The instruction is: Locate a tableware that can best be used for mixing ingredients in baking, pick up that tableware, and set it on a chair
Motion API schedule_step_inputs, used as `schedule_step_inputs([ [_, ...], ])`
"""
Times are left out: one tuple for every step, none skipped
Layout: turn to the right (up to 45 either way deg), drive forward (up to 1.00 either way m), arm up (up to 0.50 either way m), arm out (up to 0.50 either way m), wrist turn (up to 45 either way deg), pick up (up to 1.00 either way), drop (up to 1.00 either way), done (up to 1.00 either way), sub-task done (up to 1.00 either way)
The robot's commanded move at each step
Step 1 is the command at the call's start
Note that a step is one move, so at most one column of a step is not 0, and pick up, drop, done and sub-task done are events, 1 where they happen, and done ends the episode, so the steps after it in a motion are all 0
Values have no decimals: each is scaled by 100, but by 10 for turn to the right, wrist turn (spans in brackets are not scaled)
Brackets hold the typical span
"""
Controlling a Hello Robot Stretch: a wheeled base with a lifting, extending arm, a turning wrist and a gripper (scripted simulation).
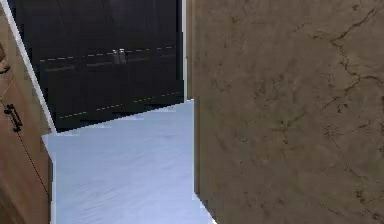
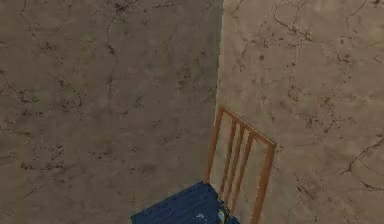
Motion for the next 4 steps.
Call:
schedule_step_inputs([
  [-150,0,0,0,0,0,0,0,0],
  [0,100,0,0,0,0,0,0,0],
  [-30,0,0,0,0,0,0,0,0],
  [0,20,0,0,0,0,0,0,0],
])
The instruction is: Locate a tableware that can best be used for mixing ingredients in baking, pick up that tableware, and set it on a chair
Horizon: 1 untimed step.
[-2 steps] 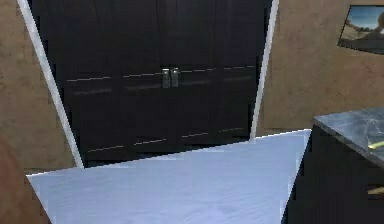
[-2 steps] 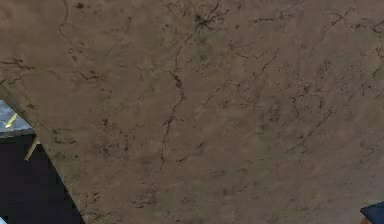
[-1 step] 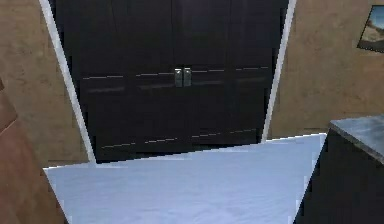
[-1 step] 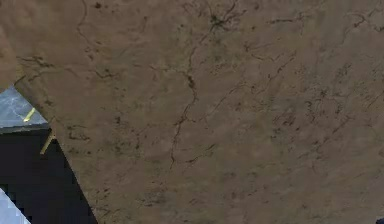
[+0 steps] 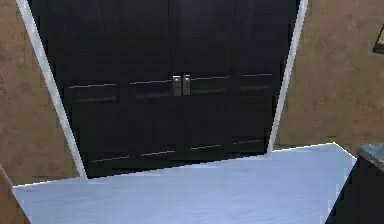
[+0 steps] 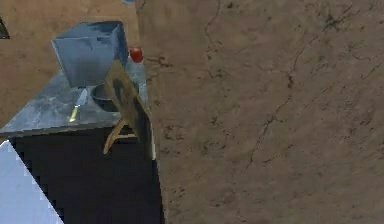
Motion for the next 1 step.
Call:
schedule_step_inputs([
  [-150,0,0,0,0,0,0,0,0],
])
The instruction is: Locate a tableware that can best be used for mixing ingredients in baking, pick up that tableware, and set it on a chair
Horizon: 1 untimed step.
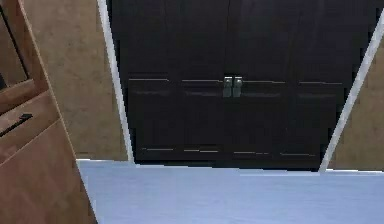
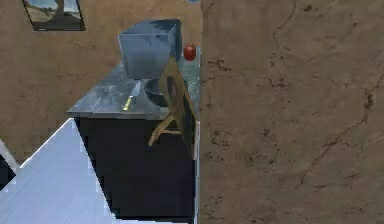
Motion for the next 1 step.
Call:
schedule_step_inputs([
  [450,0,0,0,0,0,0,0,0],
])
